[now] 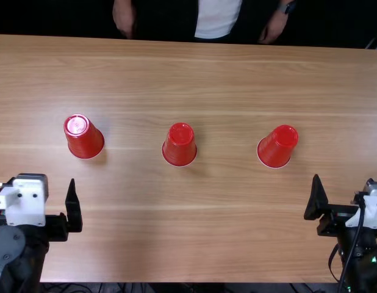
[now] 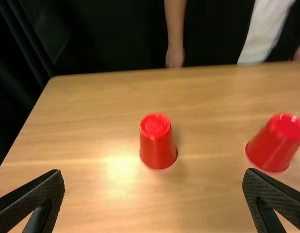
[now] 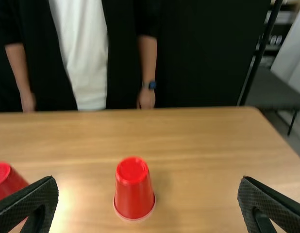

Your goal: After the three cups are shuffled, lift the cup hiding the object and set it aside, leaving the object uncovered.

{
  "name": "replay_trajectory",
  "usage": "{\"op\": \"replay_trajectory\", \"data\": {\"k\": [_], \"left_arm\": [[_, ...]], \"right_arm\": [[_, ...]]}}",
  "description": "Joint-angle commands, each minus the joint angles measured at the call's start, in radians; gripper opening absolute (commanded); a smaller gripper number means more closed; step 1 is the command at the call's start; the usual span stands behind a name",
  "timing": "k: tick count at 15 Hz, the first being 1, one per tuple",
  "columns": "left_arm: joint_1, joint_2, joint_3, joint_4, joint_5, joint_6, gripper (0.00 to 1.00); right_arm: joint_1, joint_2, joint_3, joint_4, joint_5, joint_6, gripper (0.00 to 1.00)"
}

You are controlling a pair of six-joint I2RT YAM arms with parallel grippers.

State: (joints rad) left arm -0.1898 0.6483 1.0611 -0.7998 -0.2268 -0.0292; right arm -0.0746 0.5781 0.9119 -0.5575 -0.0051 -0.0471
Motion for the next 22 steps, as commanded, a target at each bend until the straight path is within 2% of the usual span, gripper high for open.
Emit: {"op": "replay_trajectory", "data": {"k": [1, 2, 4, 6, 8, 9, 12, 15, 16, 17, 19, 21, 22], "left_arm": [[-0.036, 0.025, 0.020, -0.025, -0.110, 0.009, 1.00], [-0.042, 0.042, 0.020, -0.029, -0.134, 0.011, 1.00], [-0.053, 0.065, 0.022, -0.030, -0.141, 0.011, 1.00], [-0.091, 0.093, 0.046, -0.051, -0.141, 0.011, 1.00], [-0.100, 0.129, 0.082, -0.047, -0.143, 0.011, 1.00], [-0.085, 0.169, 0.105, -0.056, -0.128, 0.009, 1.00], [-0.076, 0.240, 0.171, -0.108, -0.125, 0.002, 1.00], [-0.074, 0.341, 0.257, -0.207, -0.121, -0.008, 1.00], [-0.071, 0.379, 0.284, -0.253, -0.112, -0.024, 1.00], [-0.069, 0.406, 0.307, -0.294, -0.095, -0.063, 1.00], [-0.046, 0.459, 0.353, -0.340, -0.029, -0.135, 1.00], [-0.028, 0.504, 0.382, -0.386, 0.021, -0.146, 1.00], [-0.013, 0.530, 0.405, -0.395, 0.034, -0.146, 1.00]], "right_arm": [[0.007, 0.029, 0.067, -0.027, -0.002, 0.003, 1.00], [0.019, 0.051, 0.091, -0.058, -0.013, 0.005, 1.00], [0.049, 0.080, 0.125, -0.136, -0.021, 0.003, 1.00], [0.062, 0.086, 0.127, -0.165, -0.021, 0.003, 1.00], [0.064, 0.086, 0.128, -0.169, -0.021, 0.003, 1.00], [0.068, 0.086, 0.128, -0.174, -0.021, 0.003, 1.00], [0.118, 0.121, 0.153, -0.224, -0.021, 0.003, 1.00], [0.128, 0.221, 0.242, -0.272, -0.021, 0.003, 1.00], [0.154, 0.258, 0.268, -0.300, -0.021, 0.003, 1.00], [0.182, 0.296, 0.298, -0.320, -0.021, 0.003, 1.00], [0.220, 0.381, 0.369, -0.351, -0.021, 0.003, 1.00], [0.265, 0.459, 0.426, -0.360, -0.022, 0.003, 1.00], [0.294, 0.494, 0.444, -0.358, -0.022, 0.003, 1.00]]}}
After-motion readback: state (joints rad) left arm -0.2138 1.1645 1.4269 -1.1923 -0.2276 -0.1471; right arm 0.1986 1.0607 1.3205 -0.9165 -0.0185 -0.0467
